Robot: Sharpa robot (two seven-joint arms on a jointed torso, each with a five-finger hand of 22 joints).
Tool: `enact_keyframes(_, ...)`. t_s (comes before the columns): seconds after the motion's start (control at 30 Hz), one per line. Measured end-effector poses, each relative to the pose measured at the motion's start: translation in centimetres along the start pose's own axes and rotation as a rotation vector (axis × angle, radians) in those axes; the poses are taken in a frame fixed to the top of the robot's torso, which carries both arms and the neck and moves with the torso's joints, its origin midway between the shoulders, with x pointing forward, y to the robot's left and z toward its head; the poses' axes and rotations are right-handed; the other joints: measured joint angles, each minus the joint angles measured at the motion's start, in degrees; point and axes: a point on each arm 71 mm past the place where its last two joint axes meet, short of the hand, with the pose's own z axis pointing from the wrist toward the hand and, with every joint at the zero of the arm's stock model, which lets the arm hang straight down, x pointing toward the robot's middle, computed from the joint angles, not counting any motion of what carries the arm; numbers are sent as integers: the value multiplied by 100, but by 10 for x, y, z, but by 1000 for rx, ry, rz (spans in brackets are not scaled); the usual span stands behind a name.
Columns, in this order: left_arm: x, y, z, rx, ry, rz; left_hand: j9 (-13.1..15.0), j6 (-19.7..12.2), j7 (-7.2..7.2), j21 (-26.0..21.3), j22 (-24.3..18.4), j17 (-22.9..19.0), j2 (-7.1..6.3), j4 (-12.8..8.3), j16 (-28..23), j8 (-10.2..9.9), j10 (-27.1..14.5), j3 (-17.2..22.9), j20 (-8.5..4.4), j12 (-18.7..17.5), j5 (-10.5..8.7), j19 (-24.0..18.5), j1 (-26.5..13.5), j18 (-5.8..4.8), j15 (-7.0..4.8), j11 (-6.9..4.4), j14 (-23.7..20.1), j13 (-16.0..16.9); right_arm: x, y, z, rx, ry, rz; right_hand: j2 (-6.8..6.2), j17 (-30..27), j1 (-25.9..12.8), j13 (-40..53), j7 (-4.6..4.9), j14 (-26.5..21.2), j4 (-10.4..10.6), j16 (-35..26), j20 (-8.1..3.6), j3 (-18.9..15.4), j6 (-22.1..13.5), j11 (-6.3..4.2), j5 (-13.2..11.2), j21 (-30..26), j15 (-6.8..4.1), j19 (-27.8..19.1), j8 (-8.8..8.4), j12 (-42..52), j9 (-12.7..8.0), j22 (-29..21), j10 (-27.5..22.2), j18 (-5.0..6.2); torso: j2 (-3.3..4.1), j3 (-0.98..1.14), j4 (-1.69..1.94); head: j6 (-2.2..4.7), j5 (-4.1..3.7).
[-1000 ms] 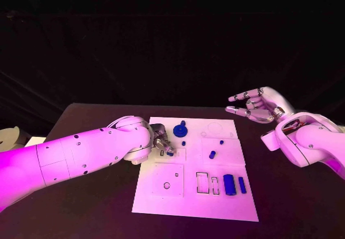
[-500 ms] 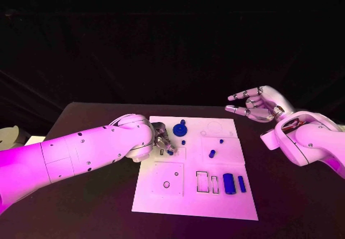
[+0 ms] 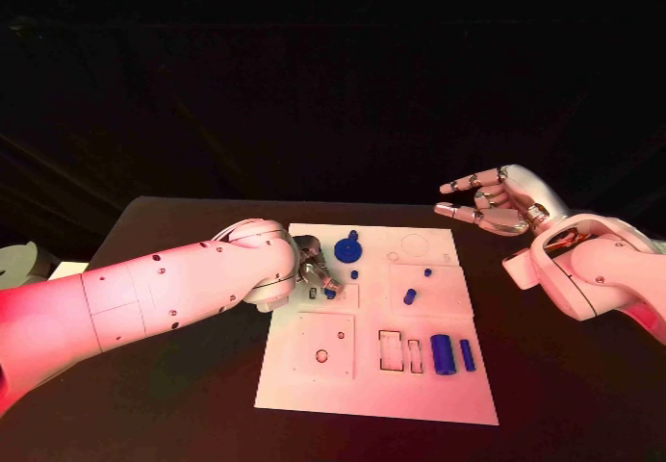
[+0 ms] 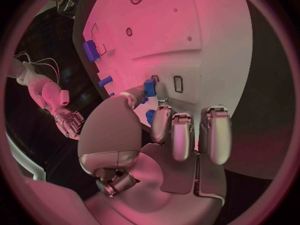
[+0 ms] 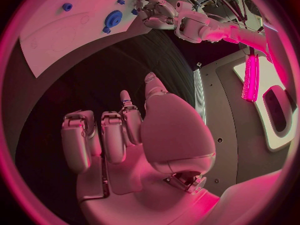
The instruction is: Assemble the parts on the task board
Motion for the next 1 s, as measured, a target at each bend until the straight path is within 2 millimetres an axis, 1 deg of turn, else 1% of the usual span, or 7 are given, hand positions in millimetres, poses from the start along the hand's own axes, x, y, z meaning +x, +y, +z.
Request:
enact_keyframes(0.1, 0, 0, 0, 0, 1, 1, 16, 22, -21, 0, 0, 0, 37, 23, 0, 0, 20, -38, 0, 34, 8, 0, -38, -1, 0, 3, 0, 28, 0, 0, 0, 0, 0, 0, 0, 1, 0, 0, 0, 0, 0, 0, 0, 0, 0, 0, 0, 0, 0, 0, 0, 0, 0, 0, 0, 0, 0, 0, -1, 0, 3)
enact_keyframes(0.2, 0, 0, 0, -1, 2, 2, 25, 31, -30, 0, 0, 0, 8, 48, 0, 24, 20, -63, 0, 34, 12, 0, -67, 0, 0, 3, 0, 39, 0, 0, 0, 0, 1, 0, 0, 5, 0, 0, 0, 0, 0, 0, 0, 0, 0, 0, 18, 0, 0, 0, 0, 0, 0, -1, 0, 0, -1, 0, -2, 0, 5)
enact_keyframes(0.27, 0, 0, 0, -1, 2, 2, 31, 31, -30, 0, 0, 0, 31, 37, 0, 33, 20, -75, -3, 67, 35, -3, -90, 0, 0, 3, 0, 61, 0, 0, 0, 0, 1, 0, 0, 4, 0, 0, 0, 0, 0, 0, 0, 0, 0, 0, 32, 0, 0, 0, 0, 0, 0, -1, 0, 0, -1, 0, -2, 0, 5)
enact_keyframes(0.43, 0, 1, 0, -1, 3, 4, 72, 31, -30, 0, 0, -1, 1, -59, 0, 33, 40, -68, -21, 67, 436, -21, -97, 1, -20, -18, -20, 68, 0, 0, 0, 0, 1, 0, 0, 4, 0, 0, 0, 0, 0, 0, 0, 0, 0, 0, 32, 0, 0, 0, 0, 0, -1, -1, 0, 0, -1, 2, -2, 1, 6)
enact_keyframes(0.6, 0, 1, 0, 0, 6, 6, 75, 41, -40, 0, 0, -1, -22, -89, 0, 33, 41, -67, -21, 67, 491, -21, -64, 1, -24, -18, -16, 68, 0, 0, 0, 0, 2, 0, 0, 4, 0, 0, 0, 0, 0, 0, 0, 0, 0, 0, 32, 0, 0, 0, 0, 0, -1, -2, 0, 0, -3, 2, 1, -4, 7)
enact_keyframes(0.8, 0, 1, 0, 2, 11, 9, 102, 62, -40, 0, -1, -1, -77, -281, 0, 63, 40, -5, -40, 67, 697, -2, 85, 2, -42, -18, 2, 67, 0, 0, 0, 1, 2, 0, 0, 3, 0, 0, 0, 0, 24, 0, 0, -24, 0, 0, 32, 0, 0, 0, 0, 0, -2, -2, 0, 0, -3, 2, 1, -7, 13)
enact_keyframes(1.0, 0, 2, -1, 3, 14, 12, 110, 53, -47, 0, -1, -2, -143, -332, 0, 62, 40, -45, -41, 67, 943, -1, 226, 2, -42, -18, 2, 67, 0, 0, 0, 1, 2, 0, 0, 3, 0, 0, 0, 0, 24, 0, 0, -24, 0, 0, 32, 0, 0, 0, 0, 0, -2, -2, 0, 0, -3, 0, 1, -12, 16)
